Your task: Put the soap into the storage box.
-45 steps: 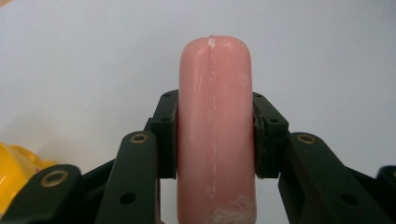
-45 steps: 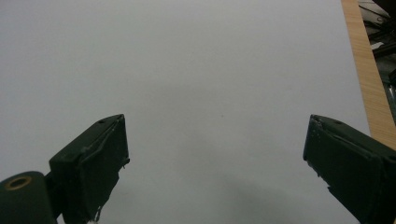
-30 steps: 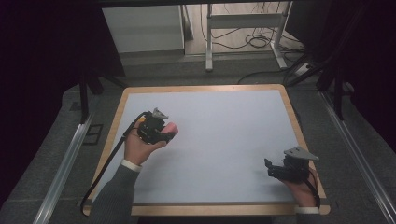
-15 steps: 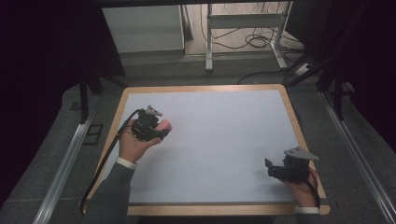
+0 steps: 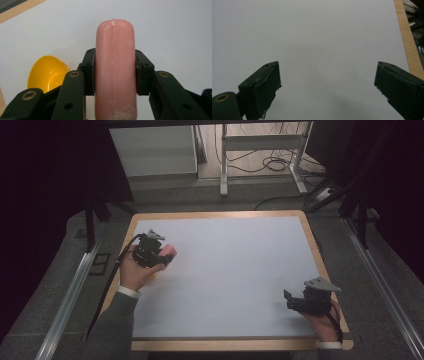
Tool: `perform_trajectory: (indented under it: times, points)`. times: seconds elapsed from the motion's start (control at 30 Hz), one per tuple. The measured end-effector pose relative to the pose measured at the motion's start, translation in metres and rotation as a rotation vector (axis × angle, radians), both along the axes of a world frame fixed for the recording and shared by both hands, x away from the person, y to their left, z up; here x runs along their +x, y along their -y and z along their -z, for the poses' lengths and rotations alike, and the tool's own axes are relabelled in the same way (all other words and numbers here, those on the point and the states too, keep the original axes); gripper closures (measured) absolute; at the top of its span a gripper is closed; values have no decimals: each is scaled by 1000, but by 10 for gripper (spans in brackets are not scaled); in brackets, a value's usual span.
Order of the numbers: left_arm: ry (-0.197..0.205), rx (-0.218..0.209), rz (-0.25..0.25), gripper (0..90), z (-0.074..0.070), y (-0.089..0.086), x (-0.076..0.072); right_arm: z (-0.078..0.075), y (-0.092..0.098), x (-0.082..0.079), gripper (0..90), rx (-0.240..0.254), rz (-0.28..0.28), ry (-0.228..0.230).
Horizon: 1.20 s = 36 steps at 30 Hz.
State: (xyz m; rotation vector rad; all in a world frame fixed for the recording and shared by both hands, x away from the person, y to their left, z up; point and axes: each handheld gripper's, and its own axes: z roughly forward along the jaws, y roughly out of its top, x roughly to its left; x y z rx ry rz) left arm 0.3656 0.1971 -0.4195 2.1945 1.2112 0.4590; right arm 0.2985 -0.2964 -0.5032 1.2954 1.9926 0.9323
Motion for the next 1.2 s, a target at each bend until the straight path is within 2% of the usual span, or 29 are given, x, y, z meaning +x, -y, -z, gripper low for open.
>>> perform_trajectory:
  times: [0.83, 1.2]
  points:
    - [-13, 2, -83, 602, 3, -25, 10, 0, 1, 0, 64, 4, 5, -5]
    - [-32, -1, -115, 602, 11, -36, 14, 0, 1, 0, 64, 2, 0, -3]
